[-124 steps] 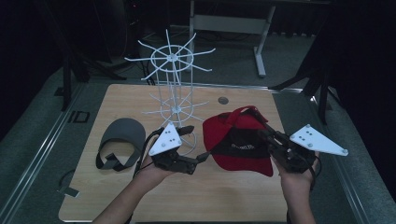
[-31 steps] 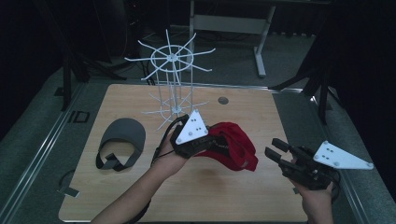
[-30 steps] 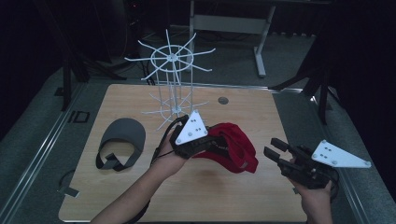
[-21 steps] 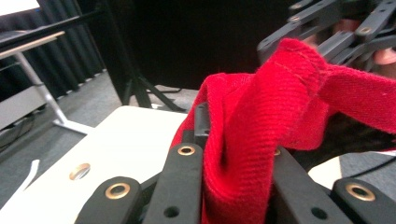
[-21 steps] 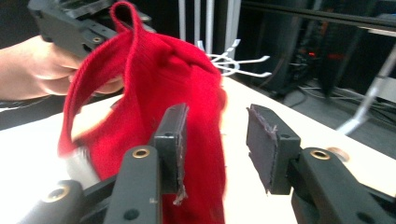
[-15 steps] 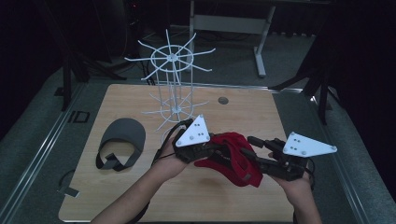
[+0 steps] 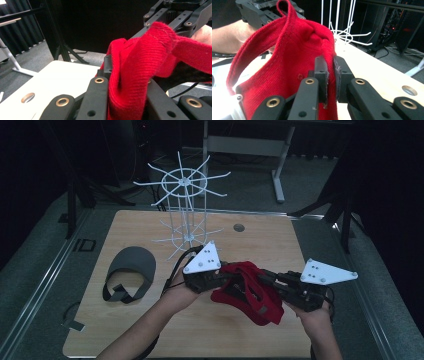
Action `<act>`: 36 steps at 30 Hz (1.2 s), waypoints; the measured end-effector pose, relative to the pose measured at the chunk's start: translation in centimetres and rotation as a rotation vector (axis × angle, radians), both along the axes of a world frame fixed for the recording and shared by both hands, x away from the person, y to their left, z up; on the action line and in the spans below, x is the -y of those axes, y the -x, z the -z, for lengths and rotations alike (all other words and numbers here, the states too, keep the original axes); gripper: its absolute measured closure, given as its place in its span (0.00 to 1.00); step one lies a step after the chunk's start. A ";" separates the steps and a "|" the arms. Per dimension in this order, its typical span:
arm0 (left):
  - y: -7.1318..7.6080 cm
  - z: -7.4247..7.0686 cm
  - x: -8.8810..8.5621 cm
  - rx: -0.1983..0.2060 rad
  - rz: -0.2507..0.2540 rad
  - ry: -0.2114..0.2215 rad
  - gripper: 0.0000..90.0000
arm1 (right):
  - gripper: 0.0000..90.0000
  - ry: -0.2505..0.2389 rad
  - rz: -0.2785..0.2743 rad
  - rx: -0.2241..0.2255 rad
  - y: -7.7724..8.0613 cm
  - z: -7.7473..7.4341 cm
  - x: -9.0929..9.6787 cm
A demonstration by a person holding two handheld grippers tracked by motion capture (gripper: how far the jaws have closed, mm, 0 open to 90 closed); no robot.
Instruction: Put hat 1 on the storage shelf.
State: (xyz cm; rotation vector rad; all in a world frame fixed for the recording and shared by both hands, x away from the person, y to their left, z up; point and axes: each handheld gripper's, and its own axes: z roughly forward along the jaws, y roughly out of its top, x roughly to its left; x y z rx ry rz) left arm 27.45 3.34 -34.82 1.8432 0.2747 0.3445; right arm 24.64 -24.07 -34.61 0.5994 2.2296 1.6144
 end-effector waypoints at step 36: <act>0.9 2.2 -6.5 -0.009 -0.229 0.085 0.48 | 0.92 -0.140 0.154 0.018 -0.2 -2.5 2.8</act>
